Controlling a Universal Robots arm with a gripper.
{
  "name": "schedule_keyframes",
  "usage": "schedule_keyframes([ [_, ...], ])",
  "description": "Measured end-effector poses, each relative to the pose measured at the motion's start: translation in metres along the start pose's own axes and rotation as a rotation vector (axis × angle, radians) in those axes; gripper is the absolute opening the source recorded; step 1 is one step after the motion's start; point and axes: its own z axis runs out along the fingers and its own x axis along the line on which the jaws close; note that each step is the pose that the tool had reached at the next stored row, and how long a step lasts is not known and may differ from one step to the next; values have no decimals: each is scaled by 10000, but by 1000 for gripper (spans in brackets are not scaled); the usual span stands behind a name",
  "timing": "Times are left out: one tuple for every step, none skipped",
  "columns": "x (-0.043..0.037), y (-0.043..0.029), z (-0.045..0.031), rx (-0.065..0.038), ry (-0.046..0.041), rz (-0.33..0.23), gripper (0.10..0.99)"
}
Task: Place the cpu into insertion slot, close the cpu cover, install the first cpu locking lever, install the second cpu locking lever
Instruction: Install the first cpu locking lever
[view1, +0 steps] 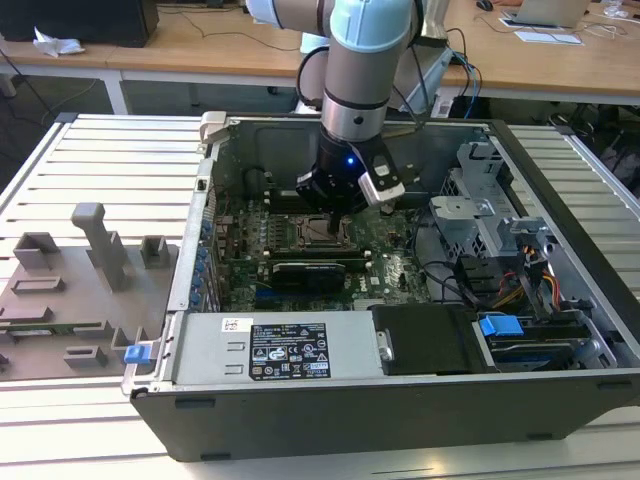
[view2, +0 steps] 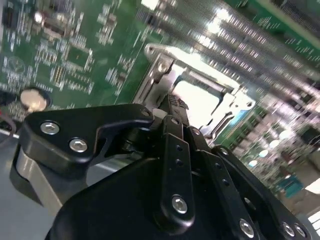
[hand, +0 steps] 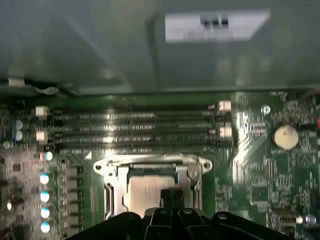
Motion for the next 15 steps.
schedule_keyframes([
  [0,-18,0,0,0,0,106],
  [-1,-38,-1,-1,0,0,106],
  [-1,-42,-2,0,0,1,106],
  [-1,-42,-6,2,2,1,106],
  [0,-42,-19,1,0,2,106],
  [0,-42,-40,1,1,1,106],
  [1,-41,-65,1,1,1,106],
  [1,-40,-84,1,0,1,106],
  [1,-40,-99,0,0,1,106],
  [2,-39,-117,0,0,0,106],
  [2,-39,-128,0,0,1,106],
  [3,-39,-142,0,0,1,106],
  [3,-39,-152,0,0,1,106],
  [3,-38,-169,0,0,0,106],
  [3,-38,-183,0,0,1,106],
])
